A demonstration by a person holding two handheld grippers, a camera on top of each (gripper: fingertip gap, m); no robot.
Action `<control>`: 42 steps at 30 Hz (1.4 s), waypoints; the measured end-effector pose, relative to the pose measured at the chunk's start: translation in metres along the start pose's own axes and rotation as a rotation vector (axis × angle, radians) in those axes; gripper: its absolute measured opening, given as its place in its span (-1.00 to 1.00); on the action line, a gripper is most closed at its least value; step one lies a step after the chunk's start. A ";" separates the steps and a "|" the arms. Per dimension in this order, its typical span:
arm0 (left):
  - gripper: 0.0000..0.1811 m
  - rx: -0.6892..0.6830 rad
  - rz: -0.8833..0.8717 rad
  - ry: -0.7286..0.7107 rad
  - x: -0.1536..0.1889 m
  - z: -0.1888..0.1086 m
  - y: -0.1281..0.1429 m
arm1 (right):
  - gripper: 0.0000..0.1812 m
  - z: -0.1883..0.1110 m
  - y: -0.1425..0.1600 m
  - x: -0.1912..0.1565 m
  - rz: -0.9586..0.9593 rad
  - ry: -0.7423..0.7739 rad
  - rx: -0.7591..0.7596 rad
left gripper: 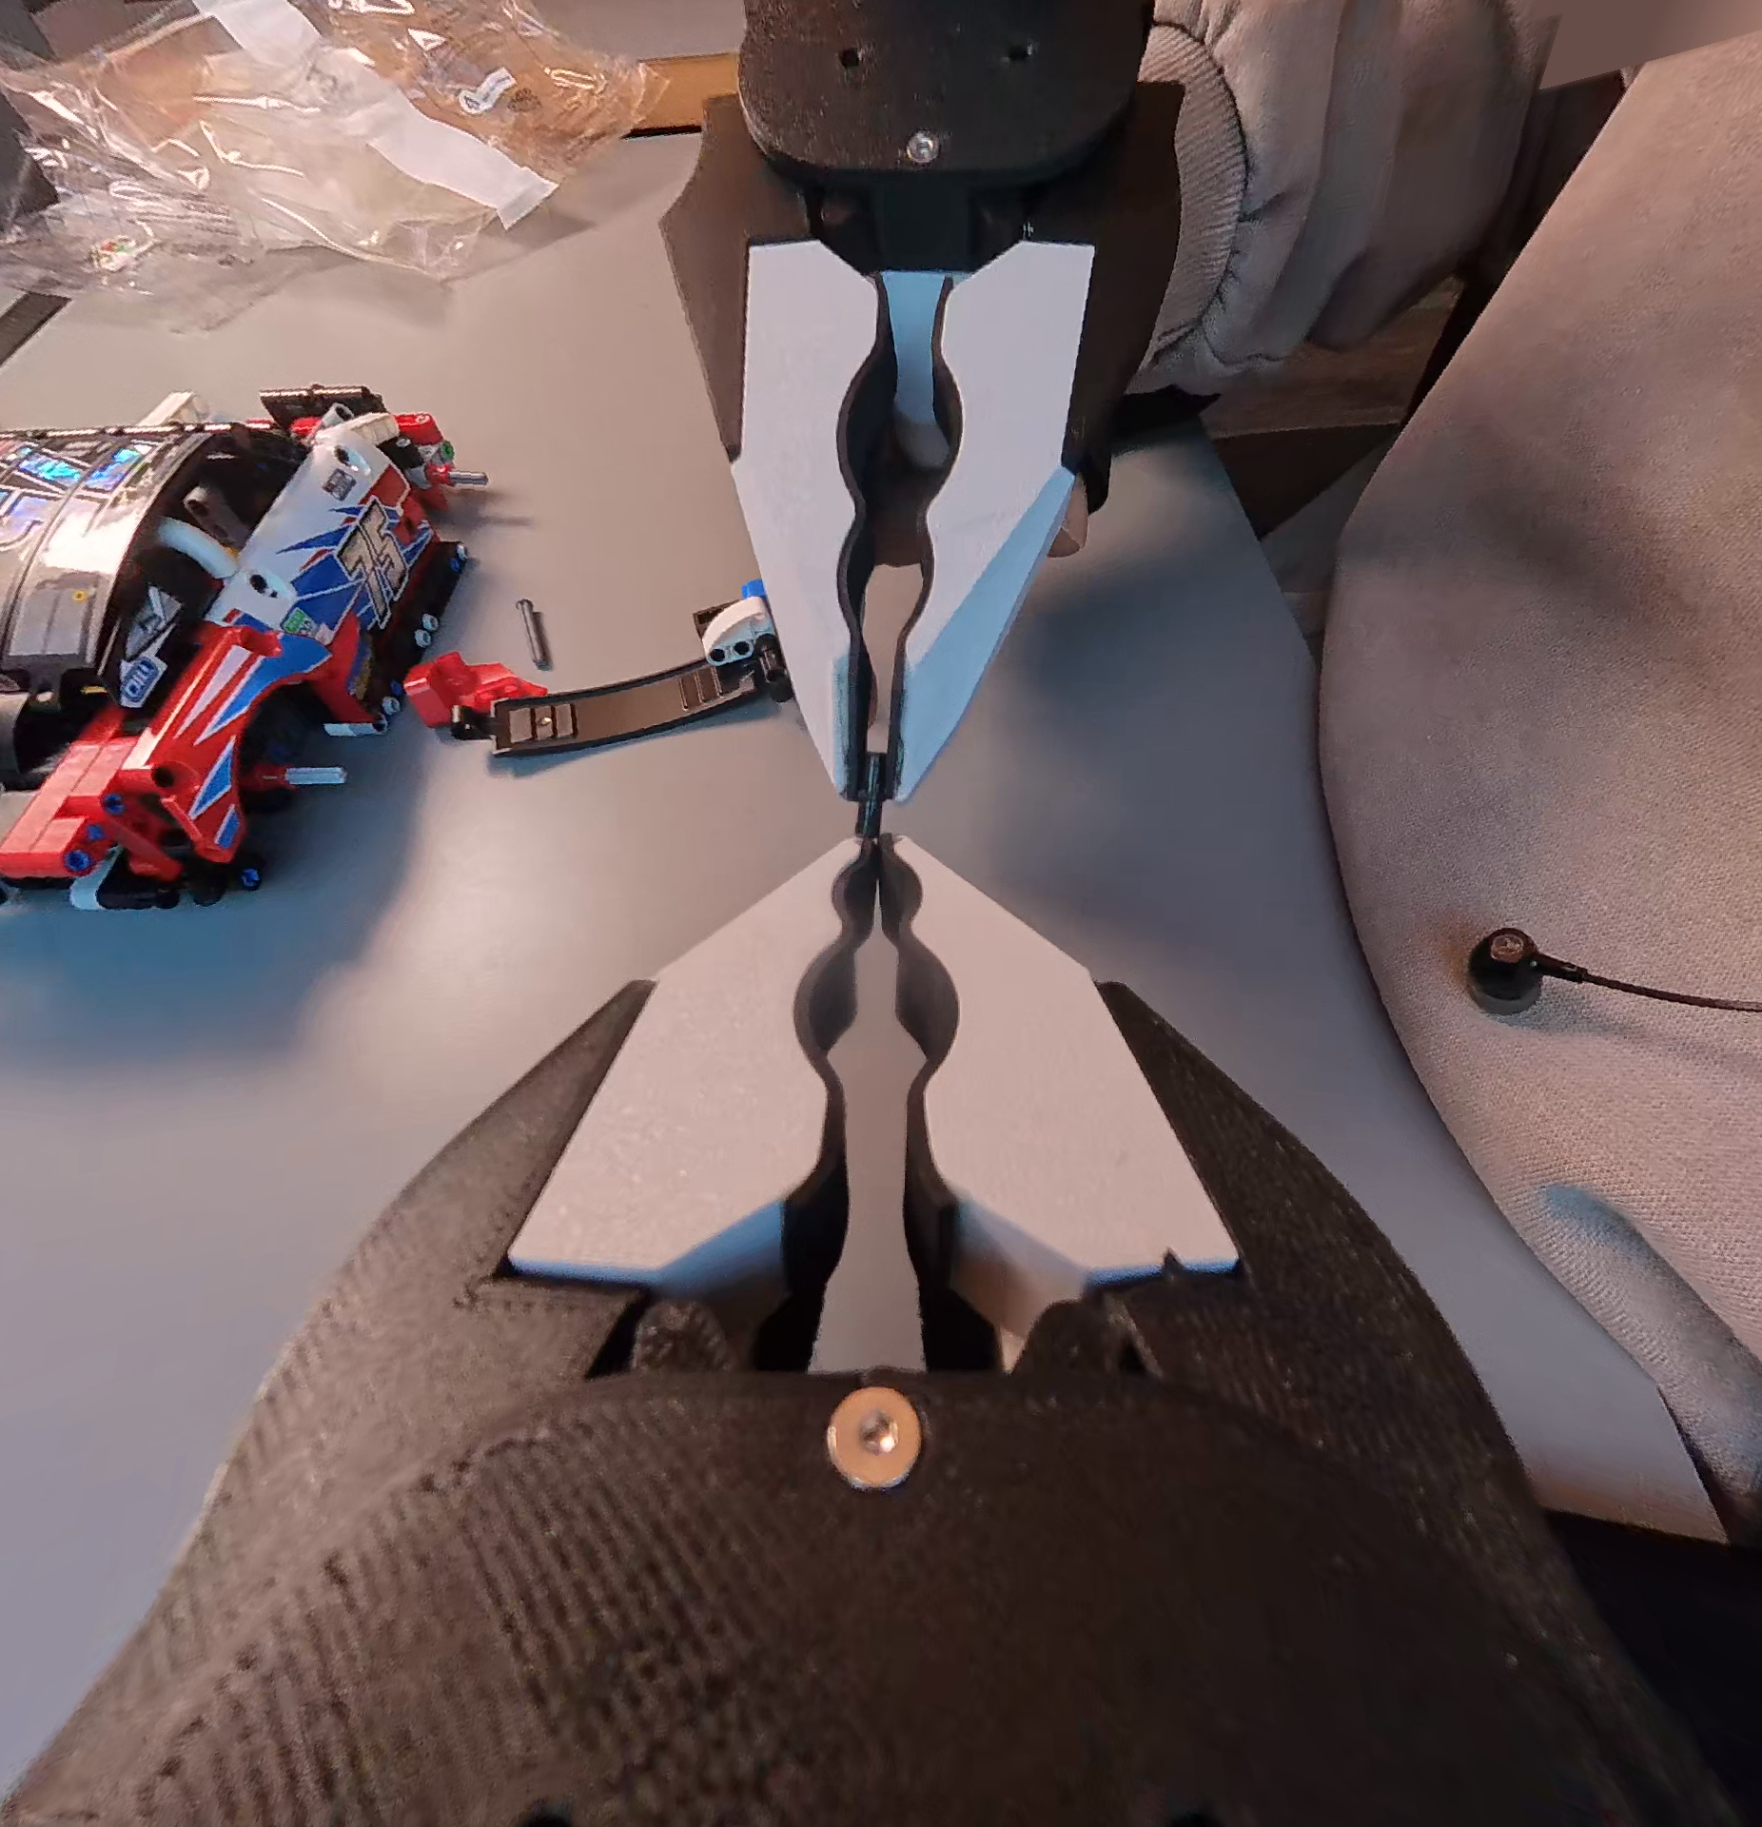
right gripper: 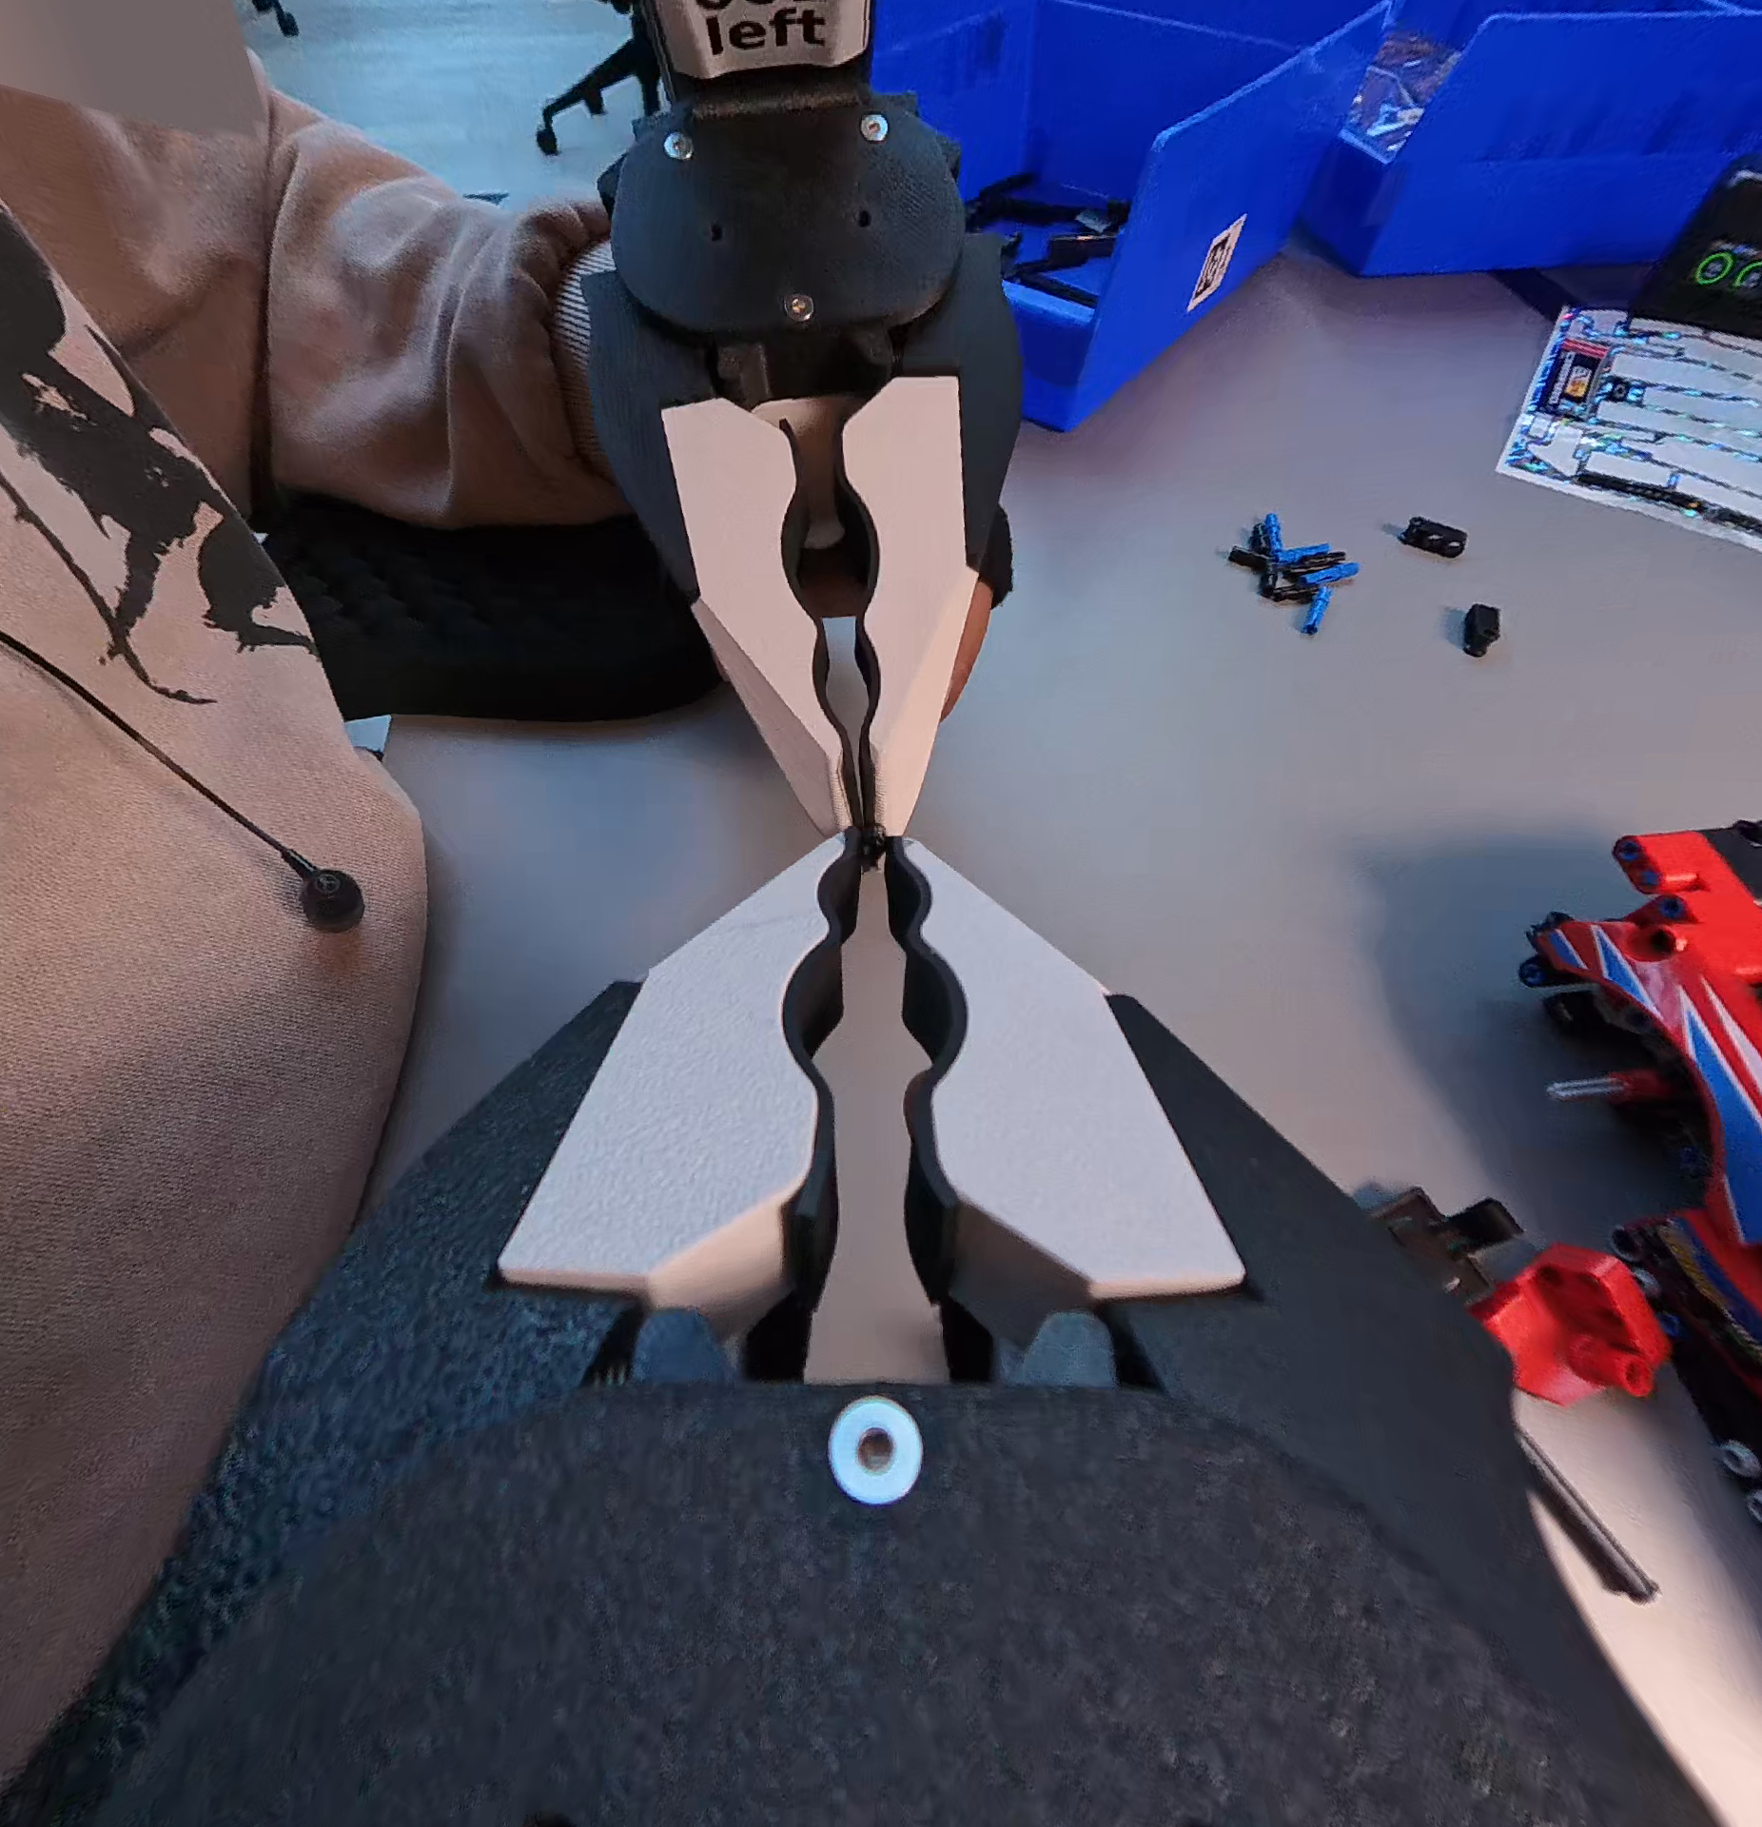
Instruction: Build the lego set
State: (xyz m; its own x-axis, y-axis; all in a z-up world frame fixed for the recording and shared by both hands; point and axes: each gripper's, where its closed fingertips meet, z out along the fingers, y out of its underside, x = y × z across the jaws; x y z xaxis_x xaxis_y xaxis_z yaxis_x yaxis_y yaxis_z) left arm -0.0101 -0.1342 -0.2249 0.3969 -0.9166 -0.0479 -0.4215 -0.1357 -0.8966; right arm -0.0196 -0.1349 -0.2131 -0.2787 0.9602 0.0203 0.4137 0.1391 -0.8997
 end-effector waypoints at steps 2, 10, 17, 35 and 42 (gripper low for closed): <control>-1.00 -0.005 -0.003 -0.006 -0.001 -0.001 0.001 | -0.98 -0.001 -0.002 0.001 -0.002 -0.002 0.005; -0.63 -0.190 -0.056 -0.080 -0.031 0.004 0.043 | -0.98 0.002 0.035 0.030 0.062 0.013 -0.314; -0.67 -0.245 -0.026 -0.031 -0.031 0.016 0.051 | -0.98 0.019 0.049 0.028 0.119 -0.079 -0.518; -0.85 -0.243 0.032 -0.081 -0.026 0.018 0.051 | -0.99 0.021 0.055 0.028 0.091 -0.063 -0.786; -0.85 -0.245 0.039 -0.098 -0.026 0.018 0.050 | -0.99 0.021 0.054 0.029 0.003 -0.050 -0.813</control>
State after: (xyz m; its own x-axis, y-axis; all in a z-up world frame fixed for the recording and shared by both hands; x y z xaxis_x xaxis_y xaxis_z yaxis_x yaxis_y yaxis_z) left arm -0.0273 -0.1105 -0.2765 0.4486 -0.8837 -0.1337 -0.6180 -0.1986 -0.7607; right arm -0.0231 -0.1049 -0.2700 -0.3068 0.9516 -0.0187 0.9092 0.2872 -0.3016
